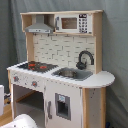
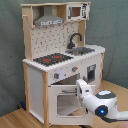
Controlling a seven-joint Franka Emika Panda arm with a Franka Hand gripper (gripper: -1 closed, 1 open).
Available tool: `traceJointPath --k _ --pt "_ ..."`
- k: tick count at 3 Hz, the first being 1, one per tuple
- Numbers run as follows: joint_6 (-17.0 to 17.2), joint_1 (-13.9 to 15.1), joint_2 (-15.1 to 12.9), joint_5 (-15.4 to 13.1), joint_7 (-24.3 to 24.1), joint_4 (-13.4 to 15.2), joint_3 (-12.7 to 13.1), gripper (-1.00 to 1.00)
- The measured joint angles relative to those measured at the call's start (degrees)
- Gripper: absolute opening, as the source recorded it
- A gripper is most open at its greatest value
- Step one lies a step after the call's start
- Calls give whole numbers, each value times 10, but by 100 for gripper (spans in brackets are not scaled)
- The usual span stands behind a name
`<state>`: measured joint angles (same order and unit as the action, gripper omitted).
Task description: Play with the kitchen
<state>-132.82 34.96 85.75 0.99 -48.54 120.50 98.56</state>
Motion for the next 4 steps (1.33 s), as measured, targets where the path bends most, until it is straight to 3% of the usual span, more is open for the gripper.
traceJointPath --k 1,2,4 --pt "2 -1 0 0 0 0 0 100" --pt "10 -5 0 -2 0 0 0 100" --pt "43 -52 -1 -39 57 -4 -77 100"
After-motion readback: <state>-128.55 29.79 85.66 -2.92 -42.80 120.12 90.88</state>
